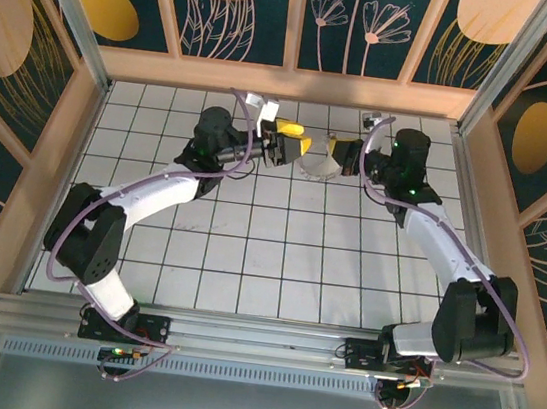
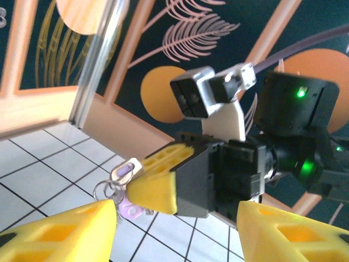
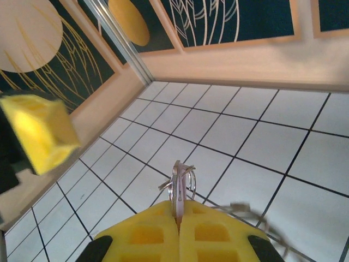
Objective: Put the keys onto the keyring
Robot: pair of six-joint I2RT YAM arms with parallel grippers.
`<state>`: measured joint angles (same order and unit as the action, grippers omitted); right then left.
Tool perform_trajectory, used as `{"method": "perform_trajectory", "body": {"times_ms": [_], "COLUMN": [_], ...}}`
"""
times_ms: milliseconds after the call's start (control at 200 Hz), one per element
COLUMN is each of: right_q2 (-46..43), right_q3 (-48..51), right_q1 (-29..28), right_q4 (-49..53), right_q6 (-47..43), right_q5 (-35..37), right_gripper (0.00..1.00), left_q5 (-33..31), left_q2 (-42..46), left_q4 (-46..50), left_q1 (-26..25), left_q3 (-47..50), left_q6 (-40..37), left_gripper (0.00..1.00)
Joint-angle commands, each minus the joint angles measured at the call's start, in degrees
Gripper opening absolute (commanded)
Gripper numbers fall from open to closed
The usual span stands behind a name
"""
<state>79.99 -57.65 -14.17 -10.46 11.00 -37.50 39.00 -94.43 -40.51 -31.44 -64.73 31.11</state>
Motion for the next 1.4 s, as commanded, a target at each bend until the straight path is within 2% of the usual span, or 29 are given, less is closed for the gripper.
{"method": "perform_trajectory", "body": {"times_ms": [0, 225, 455, 591, 766, 1006, 1396], "right_q2": [3.0, 13.64, 25.5, 28.31, 27.21, 19.59, 13.75], "right_q3": [-2.92, -9.42, -21.85, -23.54, -14.27, 2.89, 17.69], "right_q1": [0.08, -0.58, -0.71, -0.84, -0.75, -1.05, -4.4], "right_q4": [-1.49, -2.81, -0.2, -0.44, -4.94, -13.03, -17.4], "right_q6": [-0.07, 0.65, 1.29, 2.0, 2.98, 6.69, 9.85], "right_q5": [-0.29, -1.15, -2.3, -2.01, -0.06, 1.08, 2.21], "right_gripper": [0.0, 0.0, 0.0, 0.0, 0.0, 0.0, 0.0], "left_q5": [-7.15, -11.02, -11.96, -11.73, -11.36, -10.57, -9.23], "left_q2": [3.81, 7.69, 9.68, 9.45, 9.27, 8.59, 8.6], "left_q4": [-2.54, -1.15, 0.12, 0.35, 0.65, 0.35, 0.81], "left_q1": [0.67, 0.94, 1.55, 1.99, 2.0, 2.0, 2.0], "left_q3": [2.11, 4.99, 6.11, 6.11, 6.4, 6.06, 6.79], "left_q6": [1.58, 1.08, -0.53, -0.39, -0.53, 0.59, 1.92], "left_gripper": [0.65, 0.74, 0.76, 0.76, 0.77, 0.78, 0.84]}}
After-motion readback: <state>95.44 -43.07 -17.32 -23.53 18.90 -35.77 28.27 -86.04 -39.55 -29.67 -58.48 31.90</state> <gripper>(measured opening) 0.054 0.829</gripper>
